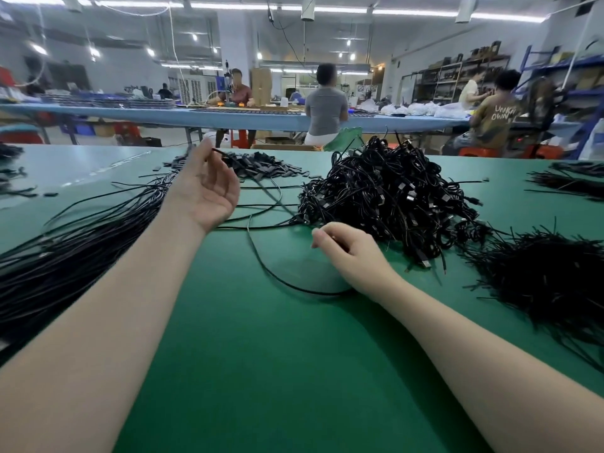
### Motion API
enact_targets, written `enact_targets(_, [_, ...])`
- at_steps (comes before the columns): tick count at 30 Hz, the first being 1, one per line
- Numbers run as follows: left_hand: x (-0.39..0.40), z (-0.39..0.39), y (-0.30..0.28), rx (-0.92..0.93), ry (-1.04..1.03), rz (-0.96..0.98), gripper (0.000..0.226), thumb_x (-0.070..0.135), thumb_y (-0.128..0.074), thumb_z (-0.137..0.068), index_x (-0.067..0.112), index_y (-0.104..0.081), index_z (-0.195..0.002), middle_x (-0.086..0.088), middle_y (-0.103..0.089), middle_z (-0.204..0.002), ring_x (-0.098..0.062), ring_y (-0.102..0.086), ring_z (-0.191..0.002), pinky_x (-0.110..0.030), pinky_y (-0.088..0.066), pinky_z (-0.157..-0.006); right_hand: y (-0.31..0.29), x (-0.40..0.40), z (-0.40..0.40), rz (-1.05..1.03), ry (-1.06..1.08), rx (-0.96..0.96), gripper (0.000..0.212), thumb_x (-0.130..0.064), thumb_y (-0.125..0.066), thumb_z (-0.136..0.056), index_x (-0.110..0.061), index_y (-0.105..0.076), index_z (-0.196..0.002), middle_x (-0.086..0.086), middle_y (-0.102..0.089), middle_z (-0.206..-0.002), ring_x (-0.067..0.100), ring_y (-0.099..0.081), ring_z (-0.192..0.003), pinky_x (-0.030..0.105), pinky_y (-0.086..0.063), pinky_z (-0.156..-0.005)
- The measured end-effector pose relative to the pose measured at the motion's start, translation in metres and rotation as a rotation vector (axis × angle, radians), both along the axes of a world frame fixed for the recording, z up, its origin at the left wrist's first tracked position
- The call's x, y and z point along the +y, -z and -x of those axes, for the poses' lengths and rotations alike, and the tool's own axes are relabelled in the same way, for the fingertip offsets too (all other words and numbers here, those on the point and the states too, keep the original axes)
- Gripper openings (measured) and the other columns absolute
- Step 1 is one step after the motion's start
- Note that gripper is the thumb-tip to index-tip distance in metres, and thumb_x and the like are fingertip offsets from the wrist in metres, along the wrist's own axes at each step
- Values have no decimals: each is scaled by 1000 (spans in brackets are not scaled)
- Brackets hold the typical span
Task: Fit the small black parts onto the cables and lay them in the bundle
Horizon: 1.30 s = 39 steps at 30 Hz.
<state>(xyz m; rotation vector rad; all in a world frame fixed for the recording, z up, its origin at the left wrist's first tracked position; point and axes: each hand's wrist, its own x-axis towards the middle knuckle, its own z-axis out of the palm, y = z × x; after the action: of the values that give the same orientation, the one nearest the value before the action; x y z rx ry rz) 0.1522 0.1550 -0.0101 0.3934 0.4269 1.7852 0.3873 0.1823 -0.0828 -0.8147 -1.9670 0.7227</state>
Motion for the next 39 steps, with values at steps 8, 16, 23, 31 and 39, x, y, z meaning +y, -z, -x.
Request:
enact_targets(8, [-11,-10,-25,288,215,-55,42,33,-40,-99,22,-70,-72,9,-56,-64,-4,-56,-62,-21,-52,-64,2,-3,5,43,-60,-147,36,-38,-54,-95,-20,-67,-67,-12,-32,-43,5,-28,-42,16,-22,-42])
enact_targets(16, [-16,-36,-9,1466,767,336,46,45,-41,-97,12,-73,-97,-2,-75,-86,-14,-71,-75,-21,-51,-58,-5,6,1,97,259,174,46,-41,-61,-90,-12,-47,-58,-13,-32,-44,4,-28,-46,22,-24,-47])
enact_targets(23, [9,-49,-6,1376,-189,208,50,48,-28,-103,11,-61,-111,-7,-66,-116,-20,-61,-103,-32,-48,-90,-18,-23,28,216,-243,203,25,-18,-44,-101,-19,-68,-98,-4,-36,-57,7,-35,-50,22,-28,-49])
enact_targets(31, [-26,-44,-37,814,602,-110,35,37,-52,-87,20,-69,-61,8,-58,-52,-5,-52,-44,-18,-42,-47,-11,-4,10,125,19,35,17,-32,-65,-89,-22,-71,-75,-12,-50,-54,6,-39,-51,23,-31,-51])
enact_targets(39, [-3,-72,-7,1373,235,264,42,41,-32,-103,11,-60,-93,-3,-67,-95,-12,-62,-85,-20,-50,-77,-19,-9,15,-252,197,46,18,-21,-56,-94,-15,-72,-99,-12,-68,-78,0,-56,-69,12,-41,-61])
